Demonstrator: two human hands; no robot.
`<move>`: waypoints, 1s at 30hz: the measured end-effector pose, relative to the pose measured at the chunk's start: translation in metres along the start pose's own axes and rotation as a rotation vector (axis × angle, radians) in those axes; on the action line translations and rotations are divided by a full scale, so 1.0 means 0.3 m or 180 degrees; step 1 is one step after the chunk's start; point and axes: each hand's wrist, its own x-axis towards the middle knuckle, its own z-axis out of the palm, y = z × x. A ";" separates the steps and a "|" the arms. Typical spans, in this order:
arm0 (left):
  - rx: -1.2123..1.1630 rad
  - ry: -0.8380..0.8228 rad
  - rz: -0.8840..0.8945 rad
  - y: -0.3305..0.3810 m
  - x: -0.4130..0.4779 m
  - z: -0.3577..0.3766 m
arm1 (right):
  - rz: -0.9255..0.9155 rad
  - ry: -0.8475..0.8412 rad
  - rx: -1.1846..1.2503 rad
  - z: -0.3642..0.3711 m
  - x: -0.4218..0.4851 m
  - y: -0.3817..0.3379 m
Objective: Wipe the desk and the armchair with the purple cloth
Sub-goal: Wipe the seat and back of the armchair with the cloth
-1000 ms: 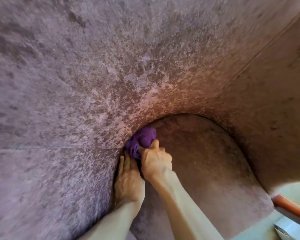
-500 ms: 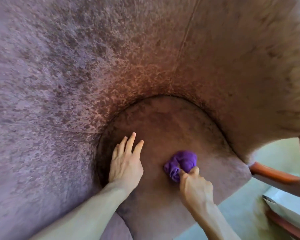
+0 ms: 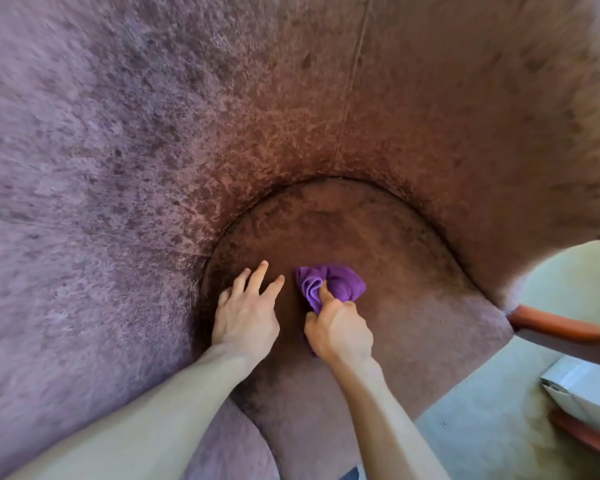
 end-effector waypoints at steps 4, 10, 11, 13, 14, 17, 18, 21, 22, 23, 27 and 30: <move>-0.0014 -0.0108 0.0124 -0.025 0.004 -0.006 | 0.0123 0.1013 0.0722 -0.102 -0.010 0.066; 0.0054 -0.0091 0.0181 -0.029 0.033 -0.014 | 0.0273 0.0299 0.1056 -0.026 0.023 0.005; 0.0056 -0.0078 0.0179 -0.029 0.037 -0.016 | 0.0167 0.0165 0.1100 -0.014 0.011 0.003; 0.0037 -0.0116 0.0210 -0.035 0.039 -0.020 | 0.0082 0.0366 0.1236 -0.017 0.002 0.027; 0.0012 -0.0150 0.0237 -0.038 0.037 -0.022 | 0.0156 0.0718 0.1331 -0.024 0.004 0.046; -0.0081 -0.0233 0.0242 -0.038 0.039 -0.026 | 0.0781 0.1698 0.1941 -0.023 0.010 0.062; -0.0108 -0.0243 0.0243 -0.038 0.039 -0.028 | 0.0912 0.1626 0.1957 -0.006 0.017 0.044; -0.0196 -0.0222 0.0236 -0.041 0.045 -0.033 | 0.0548 0.0617 0.1526 0.048 0.012 0.000; -0.0302 -0.0191 0.0216 -0.041 0.050 -0.035 | 0.0421 0.0520 0.1446 0.039 0.010 0.006; -0.0504 -0.0133 0.0164 -0.042 0.058 -0.039 | 0.0335 0.0612 0.1493 0.020 0.014 0.018; -0.1834 0.0482 -0.0801 -0.057 0.111 -0.089 | 0.0425 0.1397 0.1762 -0.018 0.076 -0.002; -0.2569 0.0912 -0.1740 -0.104 0.148 -0.122 | 0.0030 0.0868 0.1158 0.047 0.077 -0.136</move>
